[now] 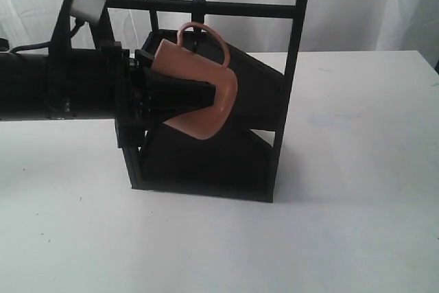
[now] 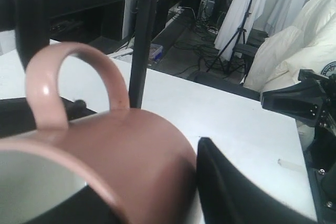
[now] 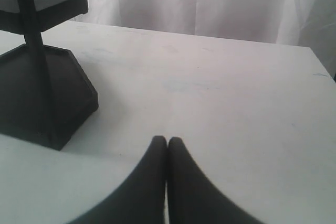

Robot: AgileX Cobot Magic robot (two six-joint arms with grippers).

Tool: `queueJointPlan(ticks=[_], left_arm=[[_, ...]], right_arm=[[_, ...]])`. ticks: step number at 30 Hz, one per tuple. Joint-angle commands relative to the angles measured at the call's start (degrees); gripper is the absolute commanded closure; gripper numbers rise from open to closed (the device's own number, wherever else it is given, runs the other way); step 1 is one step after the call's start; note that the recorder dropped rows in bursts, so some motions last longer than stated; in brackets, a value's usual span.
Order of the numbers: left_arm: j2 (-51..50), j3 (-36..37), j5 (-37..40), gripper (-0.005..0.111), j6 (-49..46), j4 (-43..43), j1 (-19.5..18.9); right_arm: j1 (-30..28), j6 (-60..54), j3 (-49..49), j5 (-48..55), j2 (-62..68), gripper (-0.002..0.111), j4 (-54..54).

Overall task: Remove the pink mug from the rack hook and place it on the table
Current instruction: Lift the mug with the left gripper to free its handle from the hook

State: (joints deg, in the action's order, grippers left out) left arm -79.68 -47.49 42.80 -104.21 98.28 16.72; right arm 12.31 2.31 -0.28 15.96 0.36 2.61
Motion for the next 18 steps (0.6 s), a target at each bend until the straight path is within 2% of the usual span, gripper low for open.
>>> queueJointPlan(ticks=[1,8,13,15,18], left_arm=[[0.4,-0.6,2.0,0.107,0.7,-0.2,0.0],[1.0,-0.6,3.5,0.107,0.7,-1.8,0.0],[4.2,-0.6,3.2,0.107,1.1,-6.9,0.0],[6.5,-0.6,3.2,0.107,4.5,-12.2,0.0],[10.0,-0.6,6.4,0.107,9.5,-25.8,0.0]], right_arm=[[-0.3,0.1,0.3,-0.2,-0.4,0.108,0.2],[-0.3,0.1,0.3,-0.2,-0.4,0.108,0.2],[-0.3,0.1,0.3,-0.2,-0.4,0.108,0.2],[-0.3,0.1,0.3,-0.2,-0.4,0.108,0.2],[-0.3,0.1,0.3,-0.2,-0.4,0.108,0.2]])
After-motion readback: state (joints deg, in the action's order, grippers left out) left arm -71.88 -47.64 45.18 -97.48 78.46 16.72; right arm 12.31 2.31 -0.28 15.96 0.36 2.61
